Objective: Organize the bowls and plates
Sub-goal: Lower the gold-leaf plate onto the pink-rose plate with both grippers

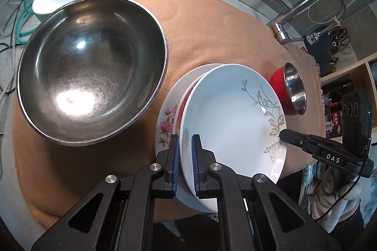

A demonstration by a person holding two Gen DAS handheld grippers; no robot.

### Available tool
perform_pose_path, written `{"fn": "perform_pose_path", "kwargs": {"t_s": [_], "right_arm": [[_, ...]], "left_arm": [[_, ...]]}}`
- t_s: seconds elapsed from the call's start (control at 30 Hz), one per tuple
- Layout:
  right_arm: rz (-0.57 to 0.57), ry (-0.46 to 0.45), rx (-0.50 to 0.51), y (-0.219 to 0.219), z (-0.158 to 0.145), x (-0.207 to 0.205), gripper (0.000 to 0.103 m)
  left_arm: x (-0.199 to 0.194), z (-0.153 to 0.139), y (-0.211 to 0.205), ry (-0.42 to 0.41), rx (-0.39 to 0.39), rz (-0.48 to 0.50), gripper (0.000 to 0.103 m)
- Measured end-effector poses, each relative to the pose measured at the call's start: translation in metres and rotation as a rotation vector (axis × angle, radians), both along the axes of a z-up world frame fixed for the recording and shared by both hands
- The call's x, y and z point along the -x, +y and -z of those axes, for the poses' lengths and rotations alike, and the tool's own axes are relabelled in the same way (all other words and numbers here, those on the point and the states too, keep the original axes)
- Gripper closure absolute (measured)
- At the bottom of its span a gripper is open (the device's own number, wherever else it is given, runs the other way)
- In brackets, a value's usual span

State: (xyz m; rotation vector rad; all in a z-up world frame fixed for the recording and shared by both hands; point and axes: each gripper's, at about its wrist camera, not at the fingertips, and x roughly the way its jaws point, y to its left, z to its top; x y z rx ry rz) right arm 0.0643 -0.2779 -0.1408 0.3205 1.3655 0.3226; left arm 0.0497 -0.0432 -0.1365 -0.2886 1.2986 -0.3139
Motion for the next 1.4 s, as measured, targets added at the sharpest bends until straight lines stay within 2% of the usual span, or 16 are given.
{"fn": "perform_pose_path", "kwargs": {"t_s": [0.27, 0.53, 0.9, 1.13, 1.4], "right_arm": [[-0.006, -0.001, 0.009, 0.002, 0.000, 0.001, 0.093], [-0.010, 0.002, 0.018, 0.003, -0.001, 0.000, 0.093], [-0.059, -0.007, 0.097, 0.017, -0.004, -0.001, 0.093], [-0.032, 0.016, 0.046, 0.009, -0.002, -0.002, 0.093], [-0.007, 0.027, 0.007, 0.002, 0.000, -0.002, 0.093]], "left_arm": [[0.000, -0.001, -0.003, -0.006, -0.030, 0.028, 0.095], [0.000, -0.002, -0.013, -0.026, -0.114, 0.089, 0.095], [-0.002, -0.002, -0.025, -0.047, -0.218, 0.173, 0.095], [-0.004, -0.003, -0.024, -0.036, -0.209, 0.174, 0.095], [-0.006, -0.002, -0.016, 0.006, -0.133, 0.136, 0.095]]}}
